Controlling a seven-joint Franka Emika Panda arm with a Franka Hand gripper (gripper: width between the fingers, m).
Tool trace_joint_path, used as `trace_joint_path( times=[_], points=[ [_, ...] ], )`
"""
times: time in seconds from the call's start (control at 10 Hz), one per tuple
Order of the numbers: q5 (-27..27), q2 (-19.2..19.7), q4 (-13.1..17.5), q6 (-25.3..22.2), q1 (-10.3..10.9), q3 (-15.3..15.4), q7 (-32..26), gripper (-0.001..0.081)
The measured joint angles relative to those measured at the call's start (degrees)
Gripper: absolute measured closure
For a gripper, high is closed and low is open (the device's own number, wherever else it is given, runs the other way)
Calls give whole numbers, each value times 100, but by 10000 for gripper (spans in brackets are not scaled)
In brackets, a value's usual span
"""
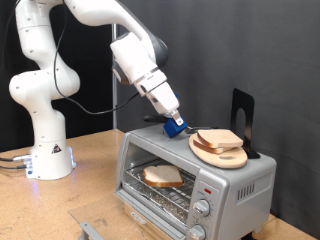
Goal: Make a piece of toast with the oven
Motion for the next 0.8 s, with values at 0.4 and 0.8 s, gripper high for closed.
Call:
trace_joint_path(
  times=[0.4, 0.8],
  points=[
    [-197, -358, 5, -421, -140, -43, 241, -2],
    [-959, -846, 175, -2267, -736, -87, 1169, -2]
  ],
)
